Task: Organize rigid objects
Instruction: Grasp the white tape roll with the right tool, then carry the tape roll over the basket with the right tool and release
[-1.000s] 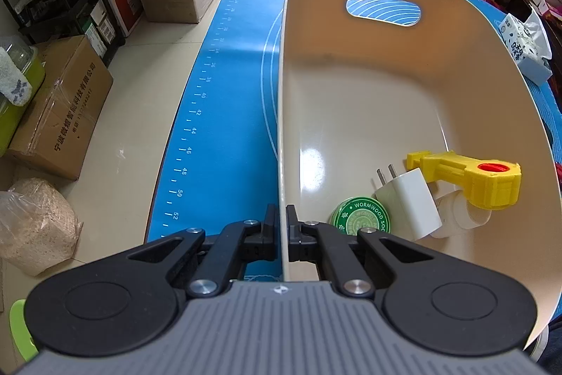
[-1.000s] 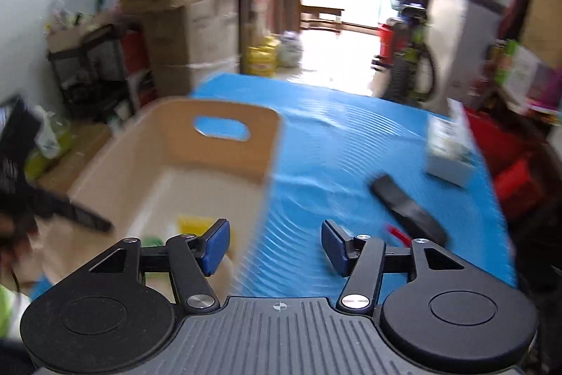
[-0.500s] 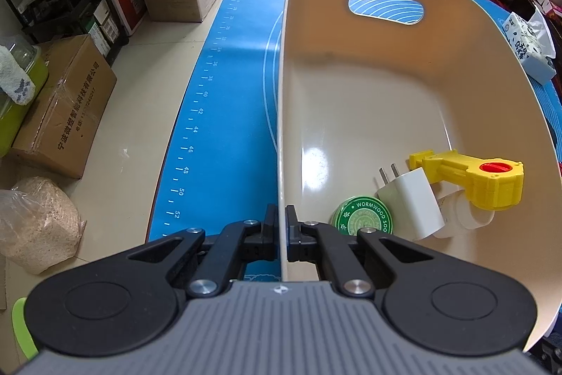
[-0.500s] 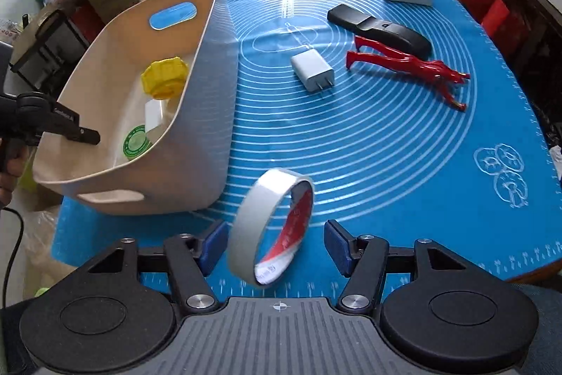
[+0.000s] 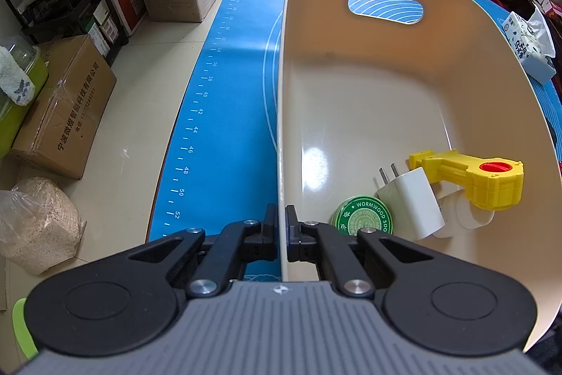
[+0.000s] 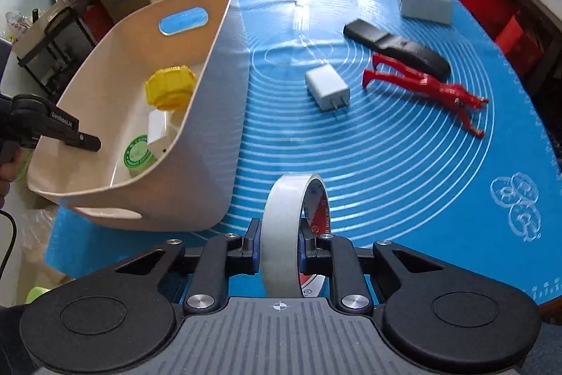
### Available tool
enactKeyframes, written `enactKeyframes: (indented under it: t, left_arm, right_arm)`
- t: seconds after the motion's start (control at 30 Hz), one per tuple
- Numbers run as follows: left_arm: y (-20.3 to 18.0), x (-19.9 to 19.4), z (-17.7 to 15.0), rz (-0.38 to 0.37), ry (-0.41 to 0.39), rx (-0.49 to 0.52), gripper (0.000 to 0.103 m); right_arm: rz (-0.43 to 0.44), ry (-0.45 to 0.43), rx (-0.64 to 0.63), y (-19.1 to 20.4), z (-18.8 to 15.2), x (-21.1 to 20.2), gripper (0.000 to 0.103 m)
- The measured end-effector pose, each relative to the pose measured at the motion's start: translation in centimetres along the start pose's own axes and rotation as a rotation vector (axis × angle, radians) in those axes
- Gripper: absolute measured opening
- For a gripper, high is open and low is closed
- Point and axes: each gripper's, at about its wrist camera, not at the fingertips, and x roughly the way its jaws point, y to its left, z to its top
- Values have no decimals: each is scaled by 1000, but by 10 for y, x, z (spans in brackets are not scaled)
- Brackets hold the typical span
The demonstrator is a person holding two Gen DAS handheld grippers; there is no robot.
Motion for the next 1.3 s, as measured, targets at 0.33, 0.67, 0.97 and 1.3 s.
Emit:
enactKeyframes:
  t: [0.33, 0.67, 0.97, 1.3]
  left_arm:
    - [0, 0, 0, -3, 0, -2, 5]
    - [0, 0, 0, -3, 0, -2, 5]
    - [-3, 1, 1, -5, -2, 1, 4]
    - [-3, 1, 1, -9, -4, 2, 4]
  right_arm:
    - [-42, -151, -78, 9, 46, -31, 29]
    - [28, -320, -236, 62, 109, -37, 29]
    - [117, -334, -329, 119, 131, -6, 29]
    - [118, -178, -384, 151, 128, 60, 29]
